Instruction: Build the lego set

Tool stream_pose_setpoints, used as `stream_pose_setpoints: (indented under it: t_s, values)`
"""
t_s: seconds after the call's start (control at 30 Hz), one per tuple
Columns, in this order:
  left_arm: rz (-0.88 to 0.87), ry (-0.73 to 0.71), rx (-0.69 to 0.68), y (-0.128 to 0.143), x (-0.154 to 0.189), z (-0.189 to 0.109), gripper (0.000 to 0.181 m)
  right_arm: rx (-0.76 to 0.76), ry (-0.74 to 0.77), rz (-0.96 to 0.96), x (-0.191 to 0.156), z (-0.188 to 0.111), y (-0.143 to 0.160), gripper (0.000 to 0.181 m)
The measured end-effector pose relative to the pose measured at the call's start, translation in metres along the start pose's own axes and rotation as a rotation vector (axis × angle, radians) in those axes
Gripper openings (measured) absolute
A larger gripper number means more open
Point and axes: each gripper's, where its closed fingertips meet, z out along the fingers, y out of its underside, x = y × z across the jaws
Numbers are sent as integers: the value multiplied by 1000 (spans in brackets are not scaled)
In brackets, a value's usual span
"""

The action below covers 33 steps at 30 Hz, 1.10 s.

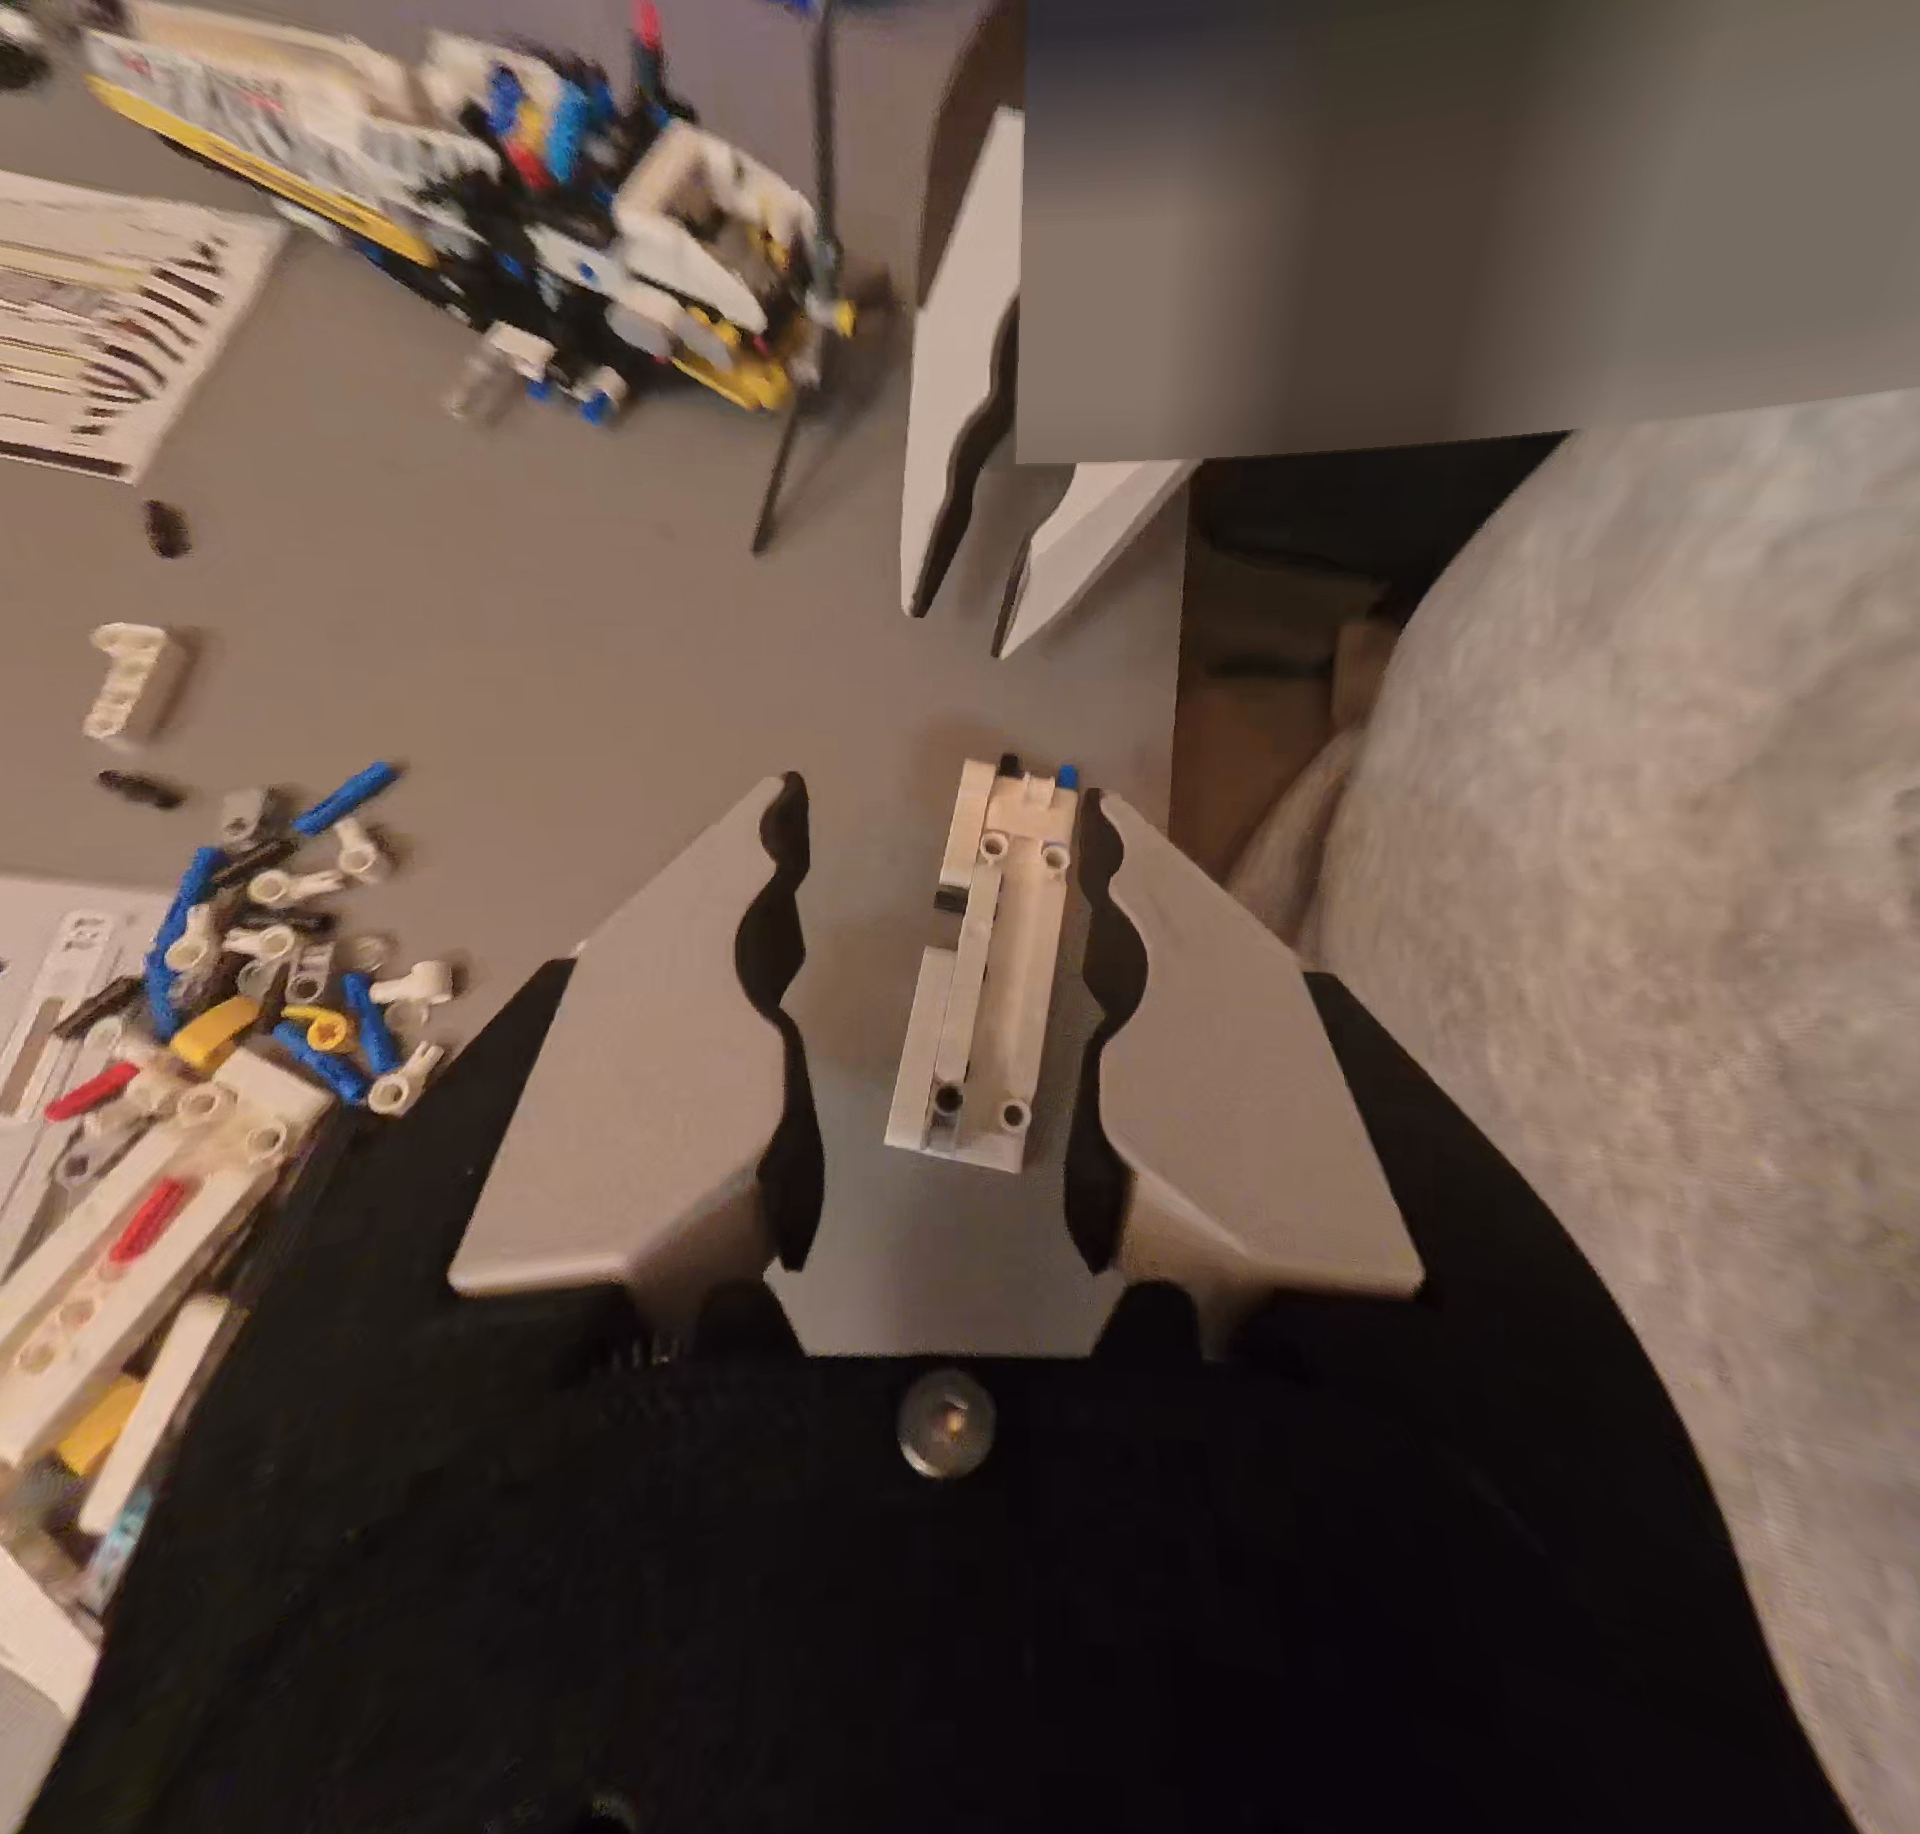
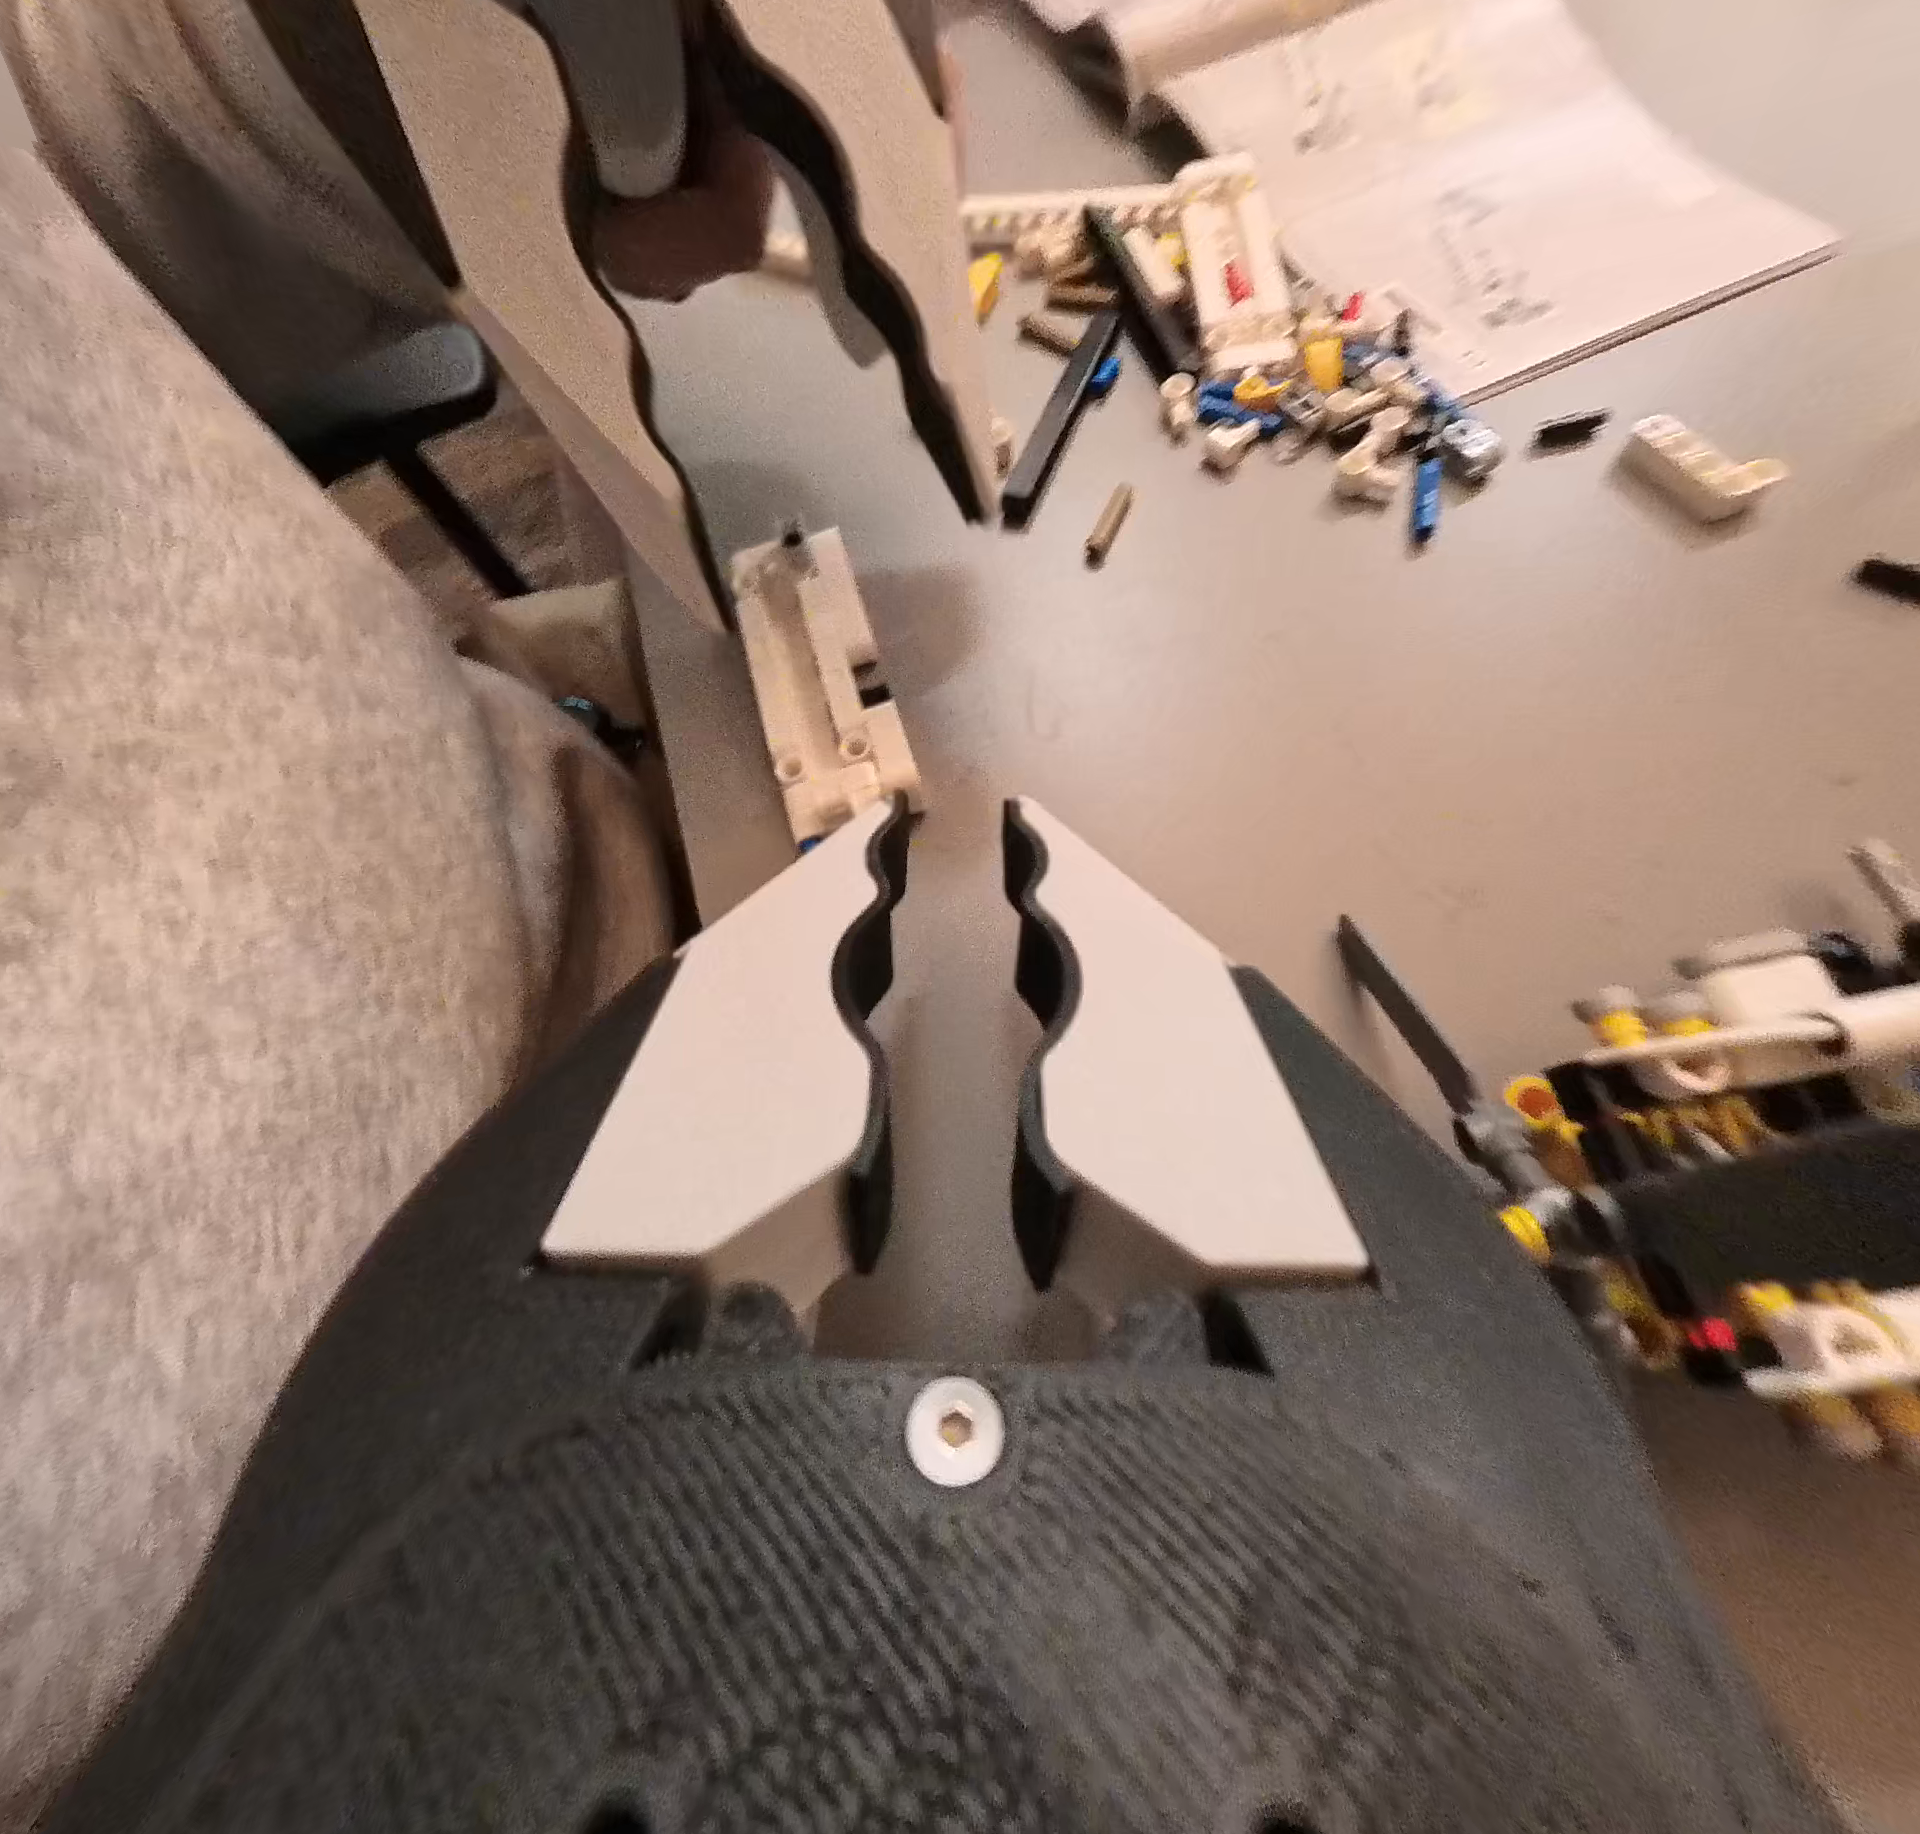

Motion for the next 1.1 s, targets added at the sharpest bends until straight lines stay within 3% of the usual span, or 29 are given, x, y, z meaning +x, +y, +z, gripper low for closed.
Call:
stream_pose_setpoints:
  t_s: [0.1,0.2,0.37,0.53,0.67,0.87,1.1]
  values:
    - [-138,-18,194,-14,-10,-24,51,36,114,-15,9,-4,-4,25]
    - [-288,-71,355,-11,-28,-39,48,37,236,-56,15,-5,-4,30]
    - [-372,-158,499,4,-39,-47,45,0,404,-85,26,-3,0,40]
    - [-396,-169,632,0,-40,-65,40,-66,458,-71,33,3,7,44]
    - [-529,-302,641,13,-64,-72,28,-43,485,-71,35,-1,4,34]
    - [-506,-430,587,17,-70,-71,19,83,589,-109,38,-18,-11,18]
    - [-569,-396,591,21,-76,-69,17,117,599,-133,35,-21,-14,3]
